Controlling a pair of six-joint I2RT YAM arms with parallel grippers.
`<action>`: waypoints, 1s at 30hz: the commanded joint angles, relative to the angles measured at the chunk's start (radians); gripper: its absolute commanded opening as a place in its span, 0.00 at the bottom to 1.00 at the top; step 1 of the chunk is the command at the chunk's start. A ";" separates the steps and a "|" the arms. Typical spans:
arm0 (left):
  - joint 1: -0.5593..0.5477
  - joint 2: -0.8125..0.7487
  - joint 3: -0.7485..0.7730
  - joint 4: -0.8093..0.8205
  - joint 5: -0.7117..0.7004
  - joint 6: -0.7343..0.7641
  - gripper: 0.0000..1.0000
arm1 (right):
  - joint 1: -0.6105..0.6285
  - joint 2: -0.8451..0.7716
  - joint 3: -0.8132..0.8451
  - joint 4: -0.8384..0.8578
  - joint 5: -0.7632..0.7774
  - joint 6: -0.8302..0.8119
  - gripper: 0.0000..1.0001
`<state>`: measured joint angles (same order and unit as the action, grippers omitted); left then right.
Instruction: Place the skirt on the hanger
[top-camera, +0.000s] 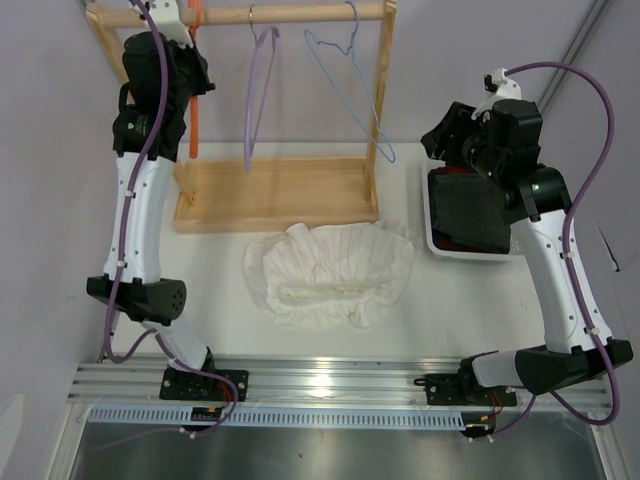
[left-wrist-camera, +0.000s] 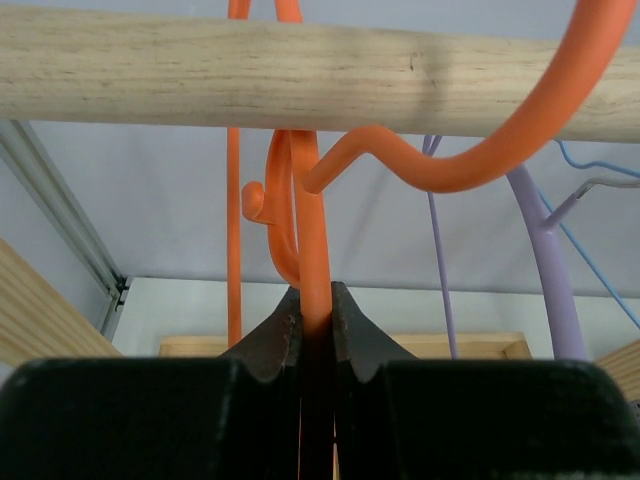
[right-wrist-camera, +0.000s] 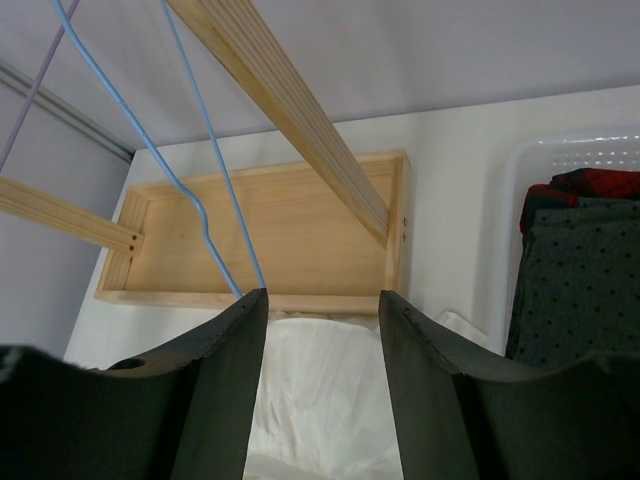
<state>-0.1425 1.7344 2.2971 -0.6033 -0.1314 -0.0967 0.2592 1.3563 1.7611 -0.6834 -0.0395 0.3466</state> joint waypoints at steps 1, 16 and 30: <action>0.012 -0.075 -0.004 0.114 0.075 0.022 0.00 | -0.005 -0.006 0.023 0.028 -0.020 -0.008 0.54; 0.107 -0.222 -0.338 0.255 0.276 -0.101 0.00 | -0.028 -0.016 -0.005 0.041 -0.045 -0.021 0.53; 0.118 -0.426 -0.605 0.178 0.225 -0.136 0.00 | -0.032 -0.016 -0.031 0.047 -0.076 -0.018 0.53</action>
<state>-0.0338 1.3701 1.7325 -0.4164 0.1429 -0.2108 0.2329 1.3563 1.7313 -0.6682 -0.0952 0.3389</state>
